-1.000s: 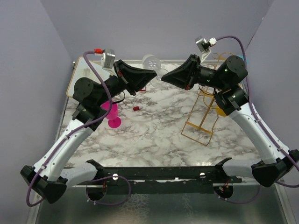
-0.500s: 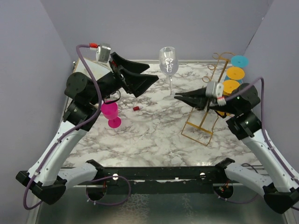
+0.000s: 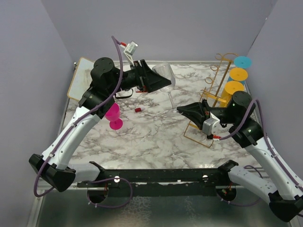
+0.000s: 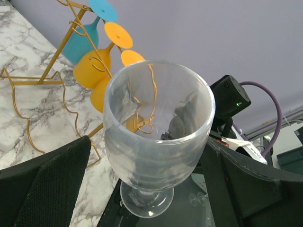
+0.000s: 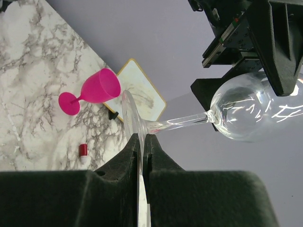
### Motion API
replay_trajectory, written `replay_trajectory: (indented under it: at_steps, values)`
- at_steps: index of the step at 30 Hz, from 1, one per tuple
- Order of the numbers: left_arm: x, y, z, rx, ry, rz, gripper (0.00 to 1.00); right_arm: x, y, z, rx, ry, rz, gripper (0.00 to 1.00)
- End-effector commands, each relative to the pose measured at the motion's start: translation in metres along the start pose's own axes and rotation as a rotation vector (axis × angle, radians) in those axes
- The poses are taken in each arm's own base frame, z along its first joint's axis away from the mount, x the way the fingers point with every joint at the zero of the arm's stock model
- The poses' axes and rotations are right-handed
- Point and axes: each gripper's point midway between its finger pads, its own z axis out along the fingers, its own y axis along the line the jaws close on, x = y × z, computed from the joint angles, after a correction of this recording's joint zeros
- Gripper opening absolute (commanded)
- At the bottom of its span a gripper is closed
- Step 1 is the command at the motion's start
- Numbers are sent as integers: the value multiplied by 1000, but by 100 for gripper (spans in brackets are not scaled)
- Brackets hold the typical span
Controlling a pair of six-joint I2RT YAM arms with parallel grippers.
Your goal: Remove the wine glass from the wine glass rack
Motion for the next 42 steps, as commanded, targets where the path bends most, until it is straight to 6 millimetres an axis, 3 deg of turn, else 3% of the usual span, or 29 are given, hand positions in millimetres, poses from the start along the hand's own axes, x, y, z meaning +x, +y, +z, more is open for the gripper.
replay_trajectory:
  at_steps: [1, 10, 19, 26, 38, 42]
  values:
    - [-6, -26, -13, 62, 14, 30, 96, -16, -4, -4, 0, -32, -158, 1]
    - [-5, -21, -16, 42, 37, 47, 83, -15, 1, -5, -15, -29, -165, 1]
    - [-9, -23, -14, 51, 28, 75, 80, -13, 4, -1, -35, -49, -153, 1]
    - [-7, -22, -13, 55, 39, 75, 70, -11, 5, 2, -45, -51, -139, 1]
    - [-4, -18, -13, 46, 53, 86, 76, -9, 3, 5, -47, -55, -126, 1]
    - [-3, -16, -13, 43, 55, 100, 71, -7, 2, 6, -47, -57, -120, 2]
